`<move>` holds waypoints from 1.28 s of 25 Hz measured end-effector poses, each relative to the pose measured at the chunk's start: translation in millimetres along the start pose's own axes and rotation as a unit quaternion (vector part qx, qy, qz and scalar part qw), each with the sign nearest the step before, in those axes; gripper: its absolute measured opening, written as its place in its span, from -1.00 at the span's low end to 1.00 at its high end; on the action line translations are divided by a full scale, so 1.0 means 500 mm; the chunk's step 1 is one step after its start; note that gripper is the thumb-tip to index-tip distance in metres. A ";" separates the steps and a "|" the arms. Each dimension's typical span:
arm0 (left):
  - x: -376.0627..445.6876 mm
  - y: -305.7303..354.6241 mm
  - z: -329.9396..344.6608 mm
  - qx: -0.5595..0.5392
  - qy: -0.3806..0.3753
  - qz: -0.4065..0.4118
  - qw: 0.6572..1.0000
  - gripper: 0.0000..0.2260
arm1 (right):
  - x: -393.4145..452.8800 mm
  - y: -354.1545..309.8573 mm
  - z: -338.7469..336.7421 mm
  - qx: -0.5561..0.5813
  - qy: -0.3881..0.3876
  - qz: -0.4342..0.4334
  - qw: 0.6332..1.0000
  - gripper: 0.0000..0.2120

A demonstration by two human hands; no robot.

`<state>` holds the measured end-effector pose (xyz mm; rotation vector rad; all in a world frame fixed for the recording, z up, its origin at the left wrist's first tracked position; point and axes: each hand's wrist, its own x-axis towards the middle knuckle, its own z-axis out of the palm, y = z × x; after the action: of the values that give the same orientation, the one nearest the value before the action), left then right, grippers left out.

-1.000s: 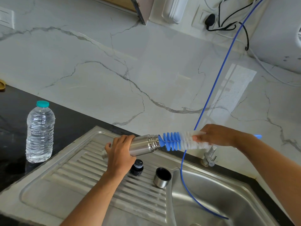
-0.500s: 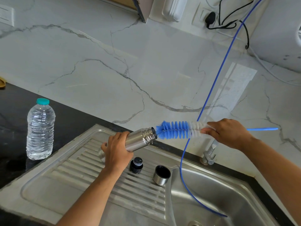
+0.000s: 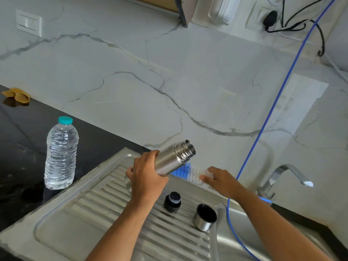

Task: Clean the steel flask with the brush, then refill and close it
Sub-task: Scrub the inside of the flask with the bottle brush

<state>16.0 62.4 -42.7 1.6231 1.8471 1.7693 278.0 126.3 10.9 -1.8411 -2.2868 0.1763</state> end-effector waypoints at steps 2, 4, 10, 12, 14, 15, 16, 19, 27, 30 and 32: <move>0.005 -0.003 0.000 -0.005 0.004 -0.007 1.000 -0.33 | 0.047 -0.021 0.040 0.020 -0.023 -0.006 1.000 -0.66; 0.009 -0.005 0.004 -0.010 0.007 -0.011 1.000 -0.32 | 0.090 -0.030 0.071 0.036 -0.041 -0.005 0.999 -0.65; 0.007 -0.005 0.003 -0.020 -0.010 -0.006 1.000 -0.28 | 0.155 -0.043 0.137 0.038 -0.080 0.020 0.996 -0.38; 0.006 -0.003 0.002 -0.019 -0.010 -0.009 1.000 -0.28 | 0.167 -0.053 0.149 0.039 -0.087 0.024 0.995 -0.39; 0.003 0.001 0.002 -0.018 -0.011 -0.009 1.000 -0.30 | 0.175 -0.065 0.161 0.045 -0.095 0.026 0.994 -0.41; 0.002 0.002 0.002 -0.018 -0.011 -0.008 1.000 -0.31 | 0.177 -0.073 0.168 0.052 -0.098 0.028 0.993 -0.41; 0.001 0.003 0.002 -0.018 -0.012 -0.008 1.000 -0.31 | 0.177 -0.082 0.175 0.050 -0.099 0.026 0.994 -0.41; 0.000 0.002 0.003 -0.014 -0.016 -0.011 1.000 -0.31 | 0.196 -0.097 0.196 0.020 -0.087 0.014 0.996 -0.44; -0.001 -0.002 0.008 -0.015 -0.020 -0.018 1.000 -0.30 | 0.212 -0.094 0.197 0.047 -0.081 0.048 0.994 -0.32; -0.002 -0.003 0.010 -0.014 -0.022 -0.017 1.000 -0.30 | 0.206 -0.096 0.188 0.078 -0.076 0.057 0.992 -0.18; -0.002 -0.004 0.011 -0.009 -0.024 -0.016 1.000 -0.30 | 0.201 -0.101 0.179 0.081 -0.074 0.052 0.993 -0.19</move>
<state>18.9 65.8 -46.6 1.6056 1.8217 1.7128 188.9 216.0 -56.9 -1.9206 -2.1963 0.5148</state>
